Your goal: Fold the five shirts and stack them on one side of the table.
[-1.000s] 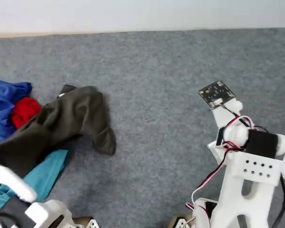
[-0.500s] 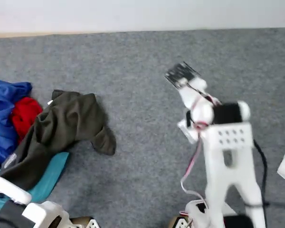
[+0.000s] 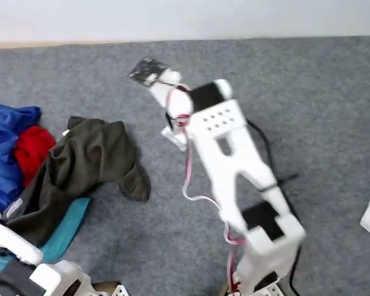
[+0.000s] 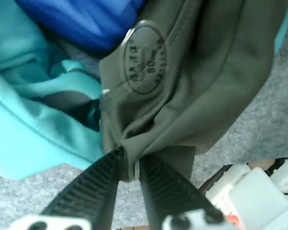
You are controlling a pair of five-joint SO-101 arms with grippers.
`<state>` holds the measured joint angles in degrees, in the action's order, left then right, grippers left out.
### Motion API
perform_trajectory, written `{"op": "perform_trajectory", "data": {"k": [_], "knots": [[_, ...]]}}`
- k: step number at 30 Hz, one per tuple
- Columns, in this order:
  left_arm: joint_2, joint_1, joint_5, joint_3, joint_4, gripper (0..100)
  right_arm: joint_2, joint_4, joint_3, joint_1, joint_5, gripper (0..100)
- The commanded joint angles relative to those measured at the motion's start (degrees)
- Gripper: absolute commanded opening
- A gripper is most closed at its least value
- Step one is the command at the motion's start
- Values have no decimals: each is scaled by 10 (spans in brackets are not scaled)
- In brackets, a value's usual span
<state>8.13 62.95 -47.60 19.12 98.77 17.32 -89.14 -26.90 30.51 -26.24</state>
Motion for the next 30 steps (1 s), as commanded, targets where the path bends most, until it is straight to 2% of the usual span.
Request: {"op": "perform_trajectory", "data": {"k": [1,9,15,17,24,30], "knots": [[24,-22,0,0,-4,3,70,11,-105,32,3,37],[24,-84,35,0,-4,3,225,65,-292,80,2,46],[24,-131,63,0,-12,3,318,66,-403,116,3,177],[24,-138,73,0,-23,3,342,65,-430,127,3,189],[24,-157,103,0,-36,3,407,70,-461,167,3,189],[24,-159,118,0,-36,3,458,85,-461,170,3,187]]}}
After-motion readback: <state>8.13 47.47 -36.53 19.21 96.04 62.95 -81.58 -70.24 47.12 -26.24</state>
